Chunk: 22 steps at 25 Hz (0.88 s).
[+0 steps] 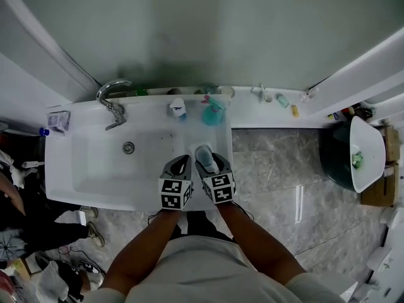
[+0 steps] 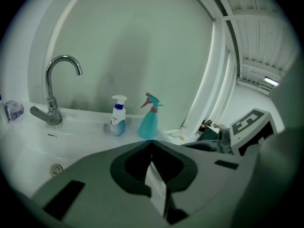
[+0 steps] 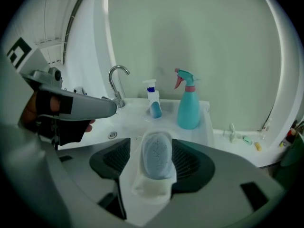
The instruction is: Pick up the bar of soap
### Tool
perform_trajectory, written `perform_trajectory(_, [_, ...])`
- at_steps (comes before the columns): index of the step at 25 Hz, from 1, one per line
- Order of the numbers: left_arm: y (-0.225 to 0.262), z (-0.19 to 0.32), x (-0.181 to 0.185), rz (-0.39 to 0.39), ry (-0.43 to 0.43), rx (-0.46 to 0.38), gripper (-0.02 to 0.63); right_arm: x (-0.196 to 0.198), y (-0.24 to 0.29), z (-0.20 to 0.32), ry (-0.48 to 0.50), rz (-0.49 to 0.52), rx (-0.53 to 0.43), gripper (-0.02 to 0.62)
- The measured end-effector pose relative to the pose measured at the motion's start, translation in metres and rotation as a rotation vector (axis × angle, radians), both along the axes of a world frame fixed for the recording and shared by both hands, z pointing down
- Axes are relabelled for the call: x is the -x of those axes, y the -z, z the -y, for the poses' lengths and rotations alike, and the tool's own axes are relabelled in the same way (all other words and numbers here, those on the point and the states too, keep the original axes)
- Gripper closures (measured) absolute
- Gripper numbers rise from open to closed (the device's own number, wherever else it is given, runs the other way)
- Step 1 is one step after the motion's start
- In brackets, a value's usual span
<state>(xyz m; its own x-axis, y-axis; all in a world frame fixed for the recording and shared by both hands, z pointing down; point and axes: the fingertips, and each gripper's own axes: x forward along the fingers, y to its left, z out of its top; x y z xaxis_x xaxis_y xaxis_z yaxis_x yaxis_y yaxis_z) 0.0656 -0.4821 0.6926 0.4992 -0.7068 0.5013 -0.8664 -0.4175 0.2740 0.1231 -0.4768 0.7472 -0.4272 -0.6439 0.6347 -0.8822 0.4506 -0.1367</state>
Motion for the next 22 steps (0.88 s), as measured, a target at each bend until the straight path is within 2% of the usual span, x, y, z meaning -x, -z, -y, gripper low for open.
perform_trajectory(13, [-0.03,0.011,0.007,-0.003,0.075,0.047,0.597,0.003,-0.034,0.007,0.056,-0.035,0.062,0.304])
perform_trajectory(22, [-0.036,0.008,0.011,-0.007,0.085,0.055,0.597,0.0,-0.041,0.01,0.037,-0.147,0.017,0.305])
